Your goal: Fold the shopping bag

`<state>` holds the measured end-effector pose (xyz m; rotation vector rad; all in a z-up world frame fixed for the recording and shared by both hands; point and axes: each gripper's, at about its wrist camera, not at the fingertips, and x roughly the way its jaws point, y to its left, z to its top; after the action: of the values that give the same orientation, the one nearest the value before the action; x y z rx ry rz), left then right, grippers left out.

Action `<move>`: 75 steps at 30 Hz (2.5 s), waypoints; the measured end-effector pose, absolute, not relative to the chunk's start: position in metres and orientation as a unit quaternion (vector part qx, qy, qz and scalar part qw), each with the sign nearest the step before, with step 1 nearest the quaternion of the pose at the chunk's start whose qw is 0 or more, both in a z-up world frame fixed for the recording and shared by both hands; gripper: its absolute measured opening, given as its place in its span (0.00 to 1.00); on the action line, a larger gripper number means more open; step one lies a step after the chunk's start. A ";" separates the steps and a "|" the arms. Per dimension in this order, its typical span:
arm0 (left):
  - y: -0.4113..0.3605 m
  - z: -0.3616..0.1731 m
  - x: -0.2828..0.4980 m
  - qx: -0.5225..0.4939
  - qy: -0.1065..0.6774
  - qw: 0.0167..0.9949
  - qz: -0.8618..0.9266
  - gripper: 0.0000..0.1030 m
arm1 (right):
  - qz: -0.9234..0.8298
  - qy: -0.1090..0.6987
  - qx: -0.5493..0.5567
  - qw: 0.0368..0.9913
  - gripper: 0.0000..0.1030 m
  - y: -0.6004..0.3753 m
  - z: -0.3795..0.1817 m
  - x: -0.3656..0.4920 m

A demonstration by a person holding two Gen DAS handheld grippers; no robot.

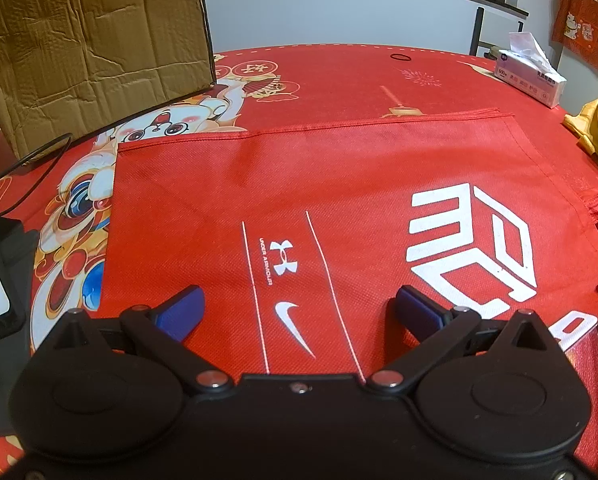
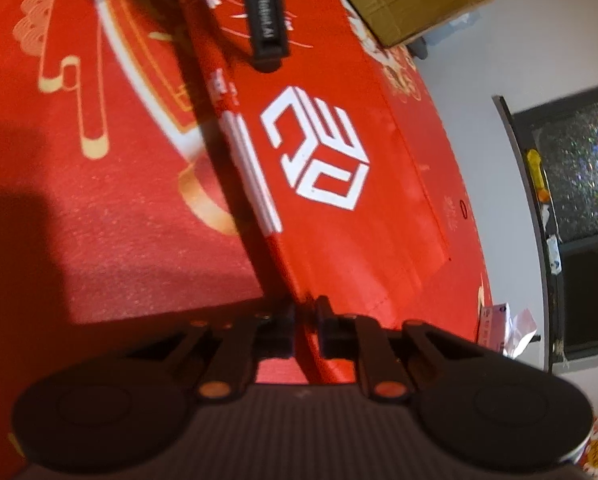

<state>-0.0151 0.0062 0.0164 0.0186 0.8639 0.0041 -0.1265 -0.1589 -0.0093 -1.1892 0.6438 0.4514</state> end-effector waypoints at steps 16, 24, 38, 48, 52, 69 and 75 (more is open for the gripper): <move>0.007 0.016 -0.017 0.012 0.411 0.912 -0.004 1.00 | 0.224 0.314 -0.559 0.734 0.06 -0.153 -0.012 -0.123; 0.010 0.021 -0.014 0.039 0.410 0.911 -0.009 1.00 | 0.227 0.322 -0.547 0.739 0.06 -0.154 -0.009 -0.120; -0.014 0.057 -0.102 0.275 0.262 0.908 -0.174 1.00 | 0.232 0.349 -0.507 0.753 0.06 -0.156 -0.001 -0.110; -0.012 0.044 -0.112 0.265 0.320 0.879 -0.233 0.97 | 0.235 0.352 -0.495 0.759 0.06 -0.158 0.001 -0.110; -0.014 0.039 -0.112 0.302 0.319 0.870 -0.226 0.85 | 0.236 0.354 -0.492 0.759 0.06 -0.159 0.002 -0.109; -0.007 0.030 -0.113 0.276 0.353 0.860 -0.244 0.83 | 0.231 0.351 -0.498 0.759 0.06 -0.157 0.000 -0.111; 0.000 0.027 -0.104 0.217 0.386 0.873 -0.205 0.90 | 0.231 0.349 -0.500 0.758 0.06 -0.157 0.000 -0.112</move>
<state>-0.1036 0.0002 0.0272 0.4536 0.8063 -0.4280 -0.1115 -0.1572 -0.0004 -1.0888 0.7611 0.5023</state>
